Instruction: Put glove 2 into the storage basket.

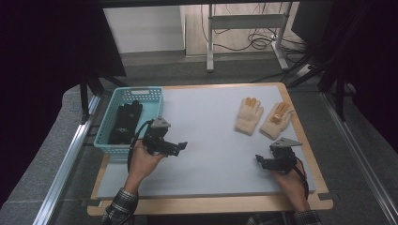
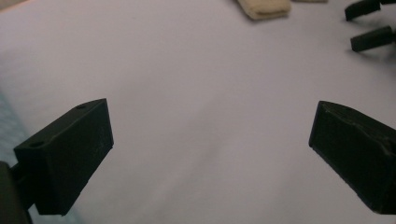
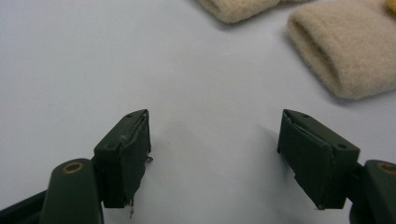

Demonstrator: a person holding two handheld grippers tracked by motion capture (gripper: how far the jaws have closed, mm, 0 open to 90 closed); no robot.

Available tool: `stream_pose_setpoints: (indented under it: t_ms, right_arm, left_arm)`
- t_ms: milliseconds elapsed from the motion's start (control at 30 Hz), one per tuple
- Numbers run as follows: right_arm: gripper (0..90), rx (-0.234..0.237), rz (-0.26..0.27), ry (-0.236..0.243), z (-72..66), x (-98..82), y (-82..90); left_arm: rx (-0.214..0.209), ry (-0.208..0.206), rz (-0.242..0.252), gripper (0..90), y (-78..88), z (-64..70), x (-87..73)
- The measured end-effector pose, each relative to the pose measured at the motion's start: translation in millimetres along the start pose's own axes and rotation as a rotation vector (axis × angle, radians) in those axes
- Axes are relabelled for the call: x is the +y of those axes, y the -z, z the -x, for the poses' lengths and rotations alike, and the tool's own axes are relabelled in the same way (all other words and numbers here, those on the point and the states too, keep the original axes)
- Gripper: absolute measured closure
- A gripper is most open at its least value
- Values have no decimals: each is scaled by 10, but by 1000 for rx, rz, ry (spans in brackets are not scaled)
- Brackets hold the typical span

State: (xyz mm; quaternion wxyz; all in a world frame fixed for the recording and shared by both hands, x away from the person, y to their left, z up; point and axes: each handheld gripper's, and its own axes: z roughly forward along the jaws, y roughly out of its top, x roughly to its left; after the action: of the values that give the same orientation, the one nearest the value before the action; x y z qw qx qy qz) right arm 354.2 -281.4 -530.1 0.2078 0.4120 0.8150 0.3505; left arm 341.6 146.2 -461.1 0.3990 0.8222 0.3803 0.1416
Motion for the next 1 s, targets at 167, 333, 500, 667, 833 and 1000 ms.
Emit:
stream_pose_setpoints:
  t_ms: [167,333,500,667,833,1000]
  right_arm:
    - [250,-1,0,1,0,0,0]
    - [245,4,-1,0,6,0,0]
    - [240,5,-2,0,7,1,0]
    - [231,10,-3,-1,10,2,1]
    - [231,9,-3,1,9,3,1]
    - [232,7,-3,0,6,4,4]
  left_arm:
    - [-2,-39,-13,2,-133,178,-140]
    - [-8,-34,-15,0,-241,243,-326]
    - [22,-35,-49,0,-336,268,-520]
    - [45,-31,-89,0,-427,282,-675]
    - [56,-35,-107,0,-492,302,-745]
    - [33,-8,-114,0,-501,273,-753]
